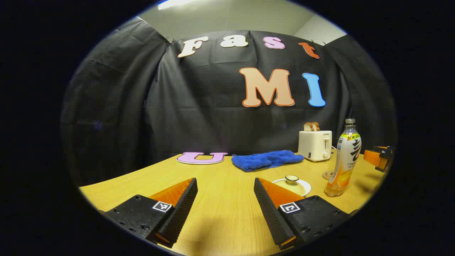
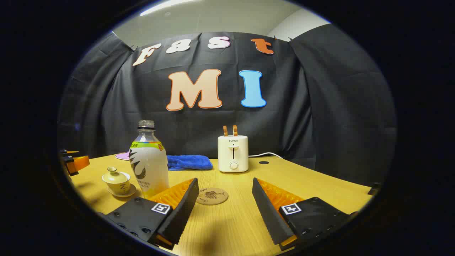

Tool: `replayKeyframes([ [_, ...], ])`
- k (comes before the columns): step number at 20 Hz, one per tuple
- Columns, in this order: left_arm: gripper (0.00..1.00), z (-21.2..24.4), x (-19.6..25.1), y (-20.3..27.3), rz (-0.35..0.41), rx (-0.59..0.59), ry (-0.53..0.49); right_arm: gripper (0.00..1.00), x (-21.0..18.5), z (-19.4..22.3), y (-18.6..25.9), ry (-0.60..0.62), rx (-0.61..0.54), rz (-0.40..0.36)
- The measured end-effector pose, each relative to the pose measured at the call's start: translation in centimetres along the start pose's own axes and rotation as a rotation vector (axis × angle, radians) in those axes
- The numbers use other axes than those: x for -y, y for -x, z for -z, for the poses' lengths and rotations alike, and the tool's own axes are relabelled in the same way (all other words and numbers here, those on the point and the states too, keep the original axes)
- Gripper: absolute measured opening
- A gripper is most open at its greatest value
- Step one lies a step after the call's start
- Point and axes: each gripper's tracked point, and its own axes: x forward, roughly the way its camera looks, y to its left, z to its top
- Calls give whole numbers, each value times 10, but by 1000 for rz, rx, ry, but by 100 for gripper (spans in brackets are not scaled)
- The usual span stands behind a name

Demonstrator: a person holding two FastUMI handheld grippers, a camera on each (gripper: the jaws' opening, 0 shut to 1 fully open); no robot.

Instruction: Open the teacup lid with one hand, grasp the water bottle and pour water into the teacup with the other hand; after pouring, place the water bottle on the coaster and then close the teacup lid.

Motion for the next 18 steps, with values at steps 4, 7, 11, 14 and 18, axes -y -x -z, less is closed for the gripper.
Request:
replayKeyframes([
  [4,93,-1,1,-1,6,0,0,94,0,0,-1,0,0,0],
  [7,94,1,2,-1,6,-4,3,96,0,-1,0,0,0,0],
  [11,94,-1,2,0,6,-2,2,96,0,0,-1,0,0,-1],
  [14,94,-1,4,-1,15,0,-1,94,0,0,0,0,0,-1],
  [18,94,-1,5,0,23,1,-1,94,0,0,-1,0,1,-1],
])
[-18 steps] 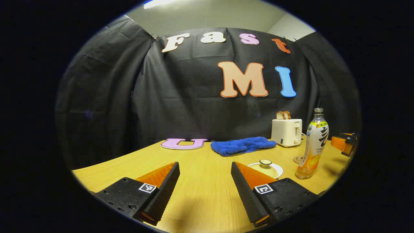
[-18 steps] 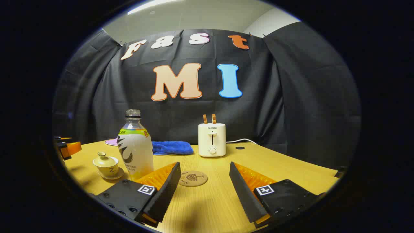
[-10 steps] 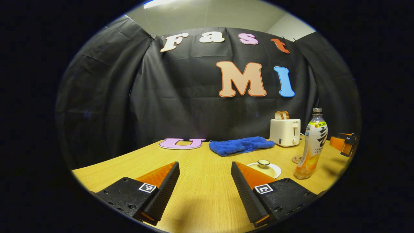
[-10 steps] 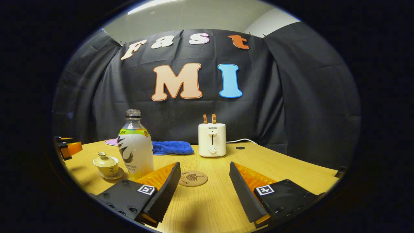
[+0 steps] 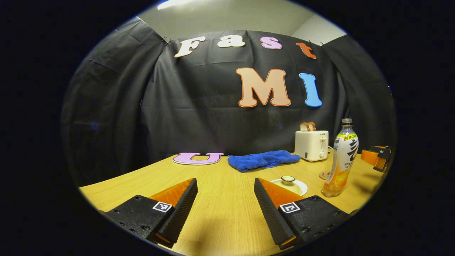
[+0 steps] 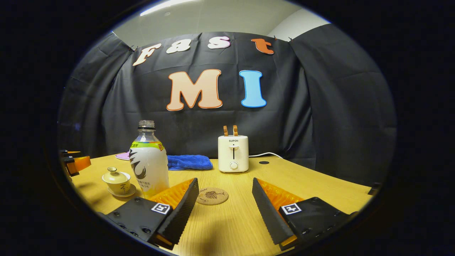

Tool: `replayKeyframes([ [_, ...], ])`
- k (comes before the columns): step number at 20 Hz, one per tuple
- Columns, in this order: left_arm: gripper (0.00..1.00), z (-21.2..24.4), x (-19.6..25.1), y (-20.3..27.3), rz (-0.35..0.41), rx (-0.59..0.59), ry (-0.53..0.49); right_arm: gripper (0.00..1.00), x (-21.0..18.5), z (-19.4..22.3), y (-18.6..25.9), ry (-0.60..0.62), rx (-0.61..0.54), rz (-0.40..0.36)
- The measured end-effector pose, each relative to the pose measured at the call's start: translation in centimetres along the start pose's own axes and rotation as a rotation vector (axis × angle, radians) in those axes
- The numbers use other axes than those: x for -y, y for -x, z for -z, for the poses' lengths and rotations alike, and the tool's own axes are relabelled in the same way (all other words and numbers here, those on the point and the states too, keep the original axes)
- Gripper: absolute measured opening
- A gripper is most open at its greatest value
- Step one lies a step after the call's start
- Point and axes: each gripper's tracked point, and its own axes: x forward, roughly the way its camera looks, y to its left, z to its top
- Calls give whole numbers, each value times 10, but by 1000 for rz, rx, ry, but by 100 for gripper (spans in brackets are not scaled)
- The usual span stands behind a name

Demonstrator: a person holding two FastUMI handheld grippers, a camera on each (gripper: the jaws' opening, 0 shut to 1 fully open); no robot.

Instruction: Open the teacup lid with one hand, grasp the water bottle and pour water into the teacup with the other hand; after pouring, place the water bottle on the coaster and then close the teacup lid.

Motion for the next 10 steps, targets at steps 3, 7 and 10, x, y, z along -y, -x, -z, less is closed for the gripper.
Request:
replayKeyframes([
  [3,94,0,2,-1,8,1,0,94,0,0,0,0,0,0],
  [7,94,0,14,-3,61,2,2,96,0,-1,0,0,0,0],
  [10,93,-1,25,-4,114,4,5,94,0,0,0,0,0,0],
])
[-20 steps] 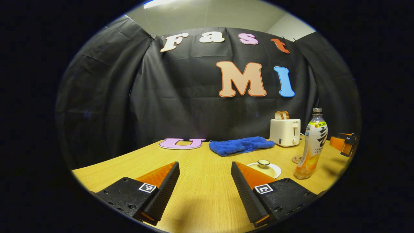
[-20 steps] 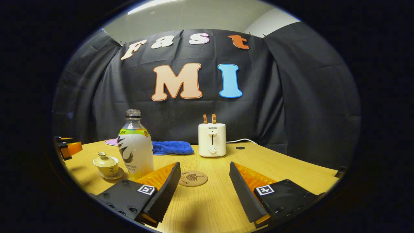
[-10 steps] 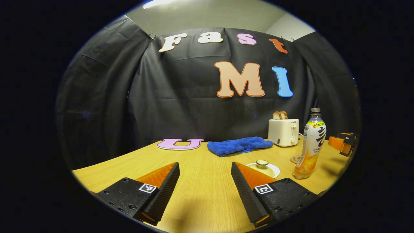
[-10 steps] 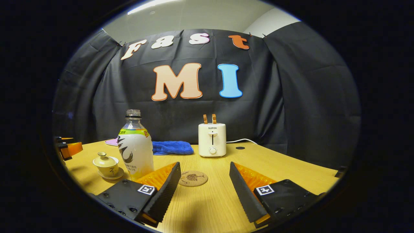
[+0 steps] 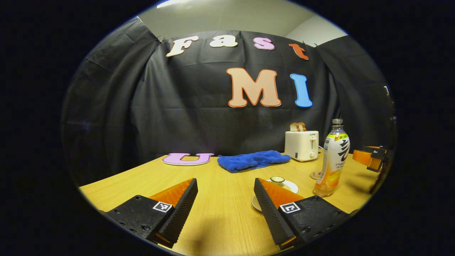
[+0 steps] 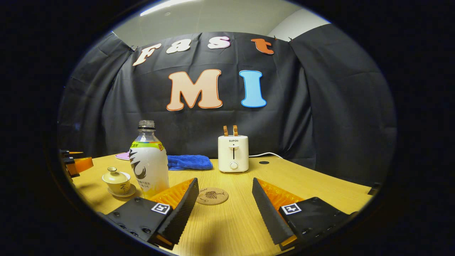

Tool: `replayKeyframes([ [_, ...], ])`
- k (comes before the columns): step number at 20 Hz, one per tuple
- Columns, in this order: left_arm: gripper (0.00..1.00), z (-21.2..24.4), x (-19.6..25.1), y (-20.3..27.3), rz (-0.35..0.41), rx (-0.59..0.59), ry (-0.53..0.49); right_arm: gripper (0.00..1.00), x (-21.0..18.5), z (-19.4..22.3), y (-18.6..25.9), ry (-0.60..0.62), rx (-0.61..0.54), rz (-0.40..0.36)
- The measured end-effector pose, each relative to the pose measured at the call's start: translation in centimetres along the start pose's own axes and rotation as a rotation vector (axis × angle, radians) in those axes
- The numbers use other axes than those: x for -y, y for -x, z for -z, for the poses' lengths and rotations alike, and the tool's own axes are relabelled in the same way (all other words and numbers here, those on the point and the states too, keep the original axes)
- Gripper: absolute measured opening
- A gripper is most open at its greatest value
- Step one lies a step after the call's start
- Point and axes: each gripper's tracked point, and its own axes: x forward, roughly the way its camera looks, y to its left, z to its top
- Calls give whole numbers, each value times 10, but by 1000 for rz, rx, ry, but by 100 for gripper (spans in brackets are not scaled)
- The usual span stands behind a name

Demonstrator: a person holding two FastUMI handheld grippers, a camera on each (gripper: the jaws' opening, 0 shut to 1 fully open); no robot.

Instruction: Open the teacup lid with one hand, grasp the water bottle and pour water into the teacup with the other hand; after pouring, place the water bottle on the coaster and then close the teacup lid.

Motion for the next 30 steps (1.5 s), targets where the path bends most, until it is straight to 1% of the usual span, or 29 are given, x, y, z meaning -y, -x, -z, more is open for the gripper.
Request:
replayKeyframes([
  [1,94,0,4,-1,19,-1,0,96,0,0,0,0,0,0],
  [2,94,1,8,-3,39,-3,0,96,0,0,0,0,0,0],
  [3,94,0,13,-3,60,0,3,94,0,0,0,0,0,0],
  [4,94,0,19,-4,86,0,2,96,1,0,0,0,0,0],
  [5,93,0,26,-5,119,-3,2,96,0,-1,0,0,0,0],
  [6,93,0,32,-6,154,0,4,94,0,0,0,0,0,0],
  [7,94,0,39,-7,188,0,4,94,1,0,0,0,0,0],
  [8,93,0,44,-8,214,1,5,96,0,0,0,0,0,0],
  [9,93,-1,47,-9,232,1,5,94,0,0,0,0,0,0],
  [12,93,-1,57,-12,277,1,6,94,1,0,0,0,0,0],
  [13,91,-1,62,-13,298,0,7,94,0,-1,0,0,0,0],
  [14,92,0,66,-14,319,2,6,96,0,0,0,0,0,0],
  [15,90,0,70,-14,342,1,7,94,0,-1,0,0,0,0],
  [16,89,0,74,-15,359,1,8,94,0,0,0,-1,0,-3],
  [17,89,0,76,-17,368,2,8,96,-1,0,-1,0,0,-6],
  [19,89,1,79,-20,383,-4,7,96,-1,-1,-1,-1,0,-8],
  [20,89,1,81,-23,390,-5,8,94,-1,0,-1,-1,-1,-8],
  [21,86,2,83,-25,396,-12,6,94,-1,0,0,-1,-1,-8],
  [23,83,6,86,-31,403,-36,1,94,-1,0,0,-1,-1,-9],
  [24,81,10,87,-34,404,-53,-2,96,-1,0,0,-1,0,-9],
  [25,79,11,88,-37,407,-70,-8,94,-1,-1,0,-1,-1,-10],
  [26,79,16,90,-39,411,-91,-14,96,-2,-1,0,-1,-1,-12],
  [27,79,18,91,-42,413,-106,-19,94,-2,-1,0,-1,-1,-14],
  [28,79,19,91,-43,412,-118,-23,96,-2,-1,0,-1,-1,-14],
  [30,79,20,91,-47,408,-129,-25,96,-2,-1,0,-1,-1,-14],
])
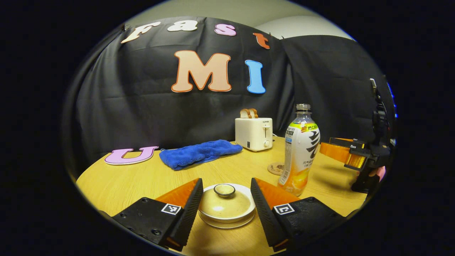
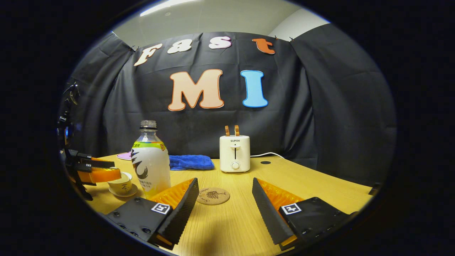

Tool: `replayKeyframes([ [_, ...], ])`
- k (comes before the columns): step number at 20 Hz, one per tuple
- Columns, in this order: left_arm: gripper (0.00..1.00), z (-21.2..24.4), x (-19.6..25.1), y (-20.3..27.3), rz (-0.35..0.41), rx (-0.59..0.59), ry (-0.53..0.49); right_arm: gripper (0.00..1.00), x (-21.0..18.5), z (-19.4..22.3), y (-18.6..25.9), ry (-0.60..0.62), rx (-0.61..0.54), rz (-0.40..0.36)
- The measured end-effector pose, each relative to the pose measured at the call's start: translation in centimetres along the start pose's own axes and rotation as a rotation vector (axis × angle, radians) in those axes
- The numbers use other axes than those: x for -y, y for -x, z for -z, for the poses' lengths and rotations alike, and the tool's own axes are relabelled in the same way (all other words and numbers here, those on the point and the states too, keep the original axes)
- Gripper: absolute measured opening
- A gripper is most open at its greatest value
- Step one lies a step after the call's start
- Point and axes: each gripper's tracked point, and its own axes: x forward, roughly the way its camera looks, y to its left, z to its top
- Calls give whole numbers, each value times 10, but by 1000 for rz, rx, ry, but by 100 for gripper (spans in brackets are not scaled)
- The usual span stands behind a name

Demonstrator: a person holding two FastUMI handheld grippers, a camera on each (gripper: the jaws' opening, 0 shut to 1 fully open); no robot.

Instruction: Open the teacup lid with one hand, grasp the water bottle and pour water into the teacup with the other hand; after pouring, place the water bottle on the coaster and then close the teacup lid.

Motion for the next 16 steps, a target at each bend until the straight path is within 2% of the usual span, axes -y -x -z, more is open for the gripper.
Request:
replayKeyframes([
  [4,79,2,1,-7,10,-27,-10,94,0,0,0,0,0,0],
  [9,53,5,0,-8,3,-42,-16,96,0,-1,0,0,0,0],
  [10,51,3,0,-8,1,-36,-18,96,0,-1,0,0,0,0],
  [11,43,1,-1,-9,-1,-29,-15,94,0,-1,0,0,0,0],
  [12,39,1,-3,-8,-3,-22,-10,96,1,0,0,0,0,0],
  [13,29,1,-3,-8,-1,-22,-11,96,1,0,0,0,-1,0],
  [16,29,1,-2,-7,-5,-20,-11,96,0,-1,0,0,-1,0],
])
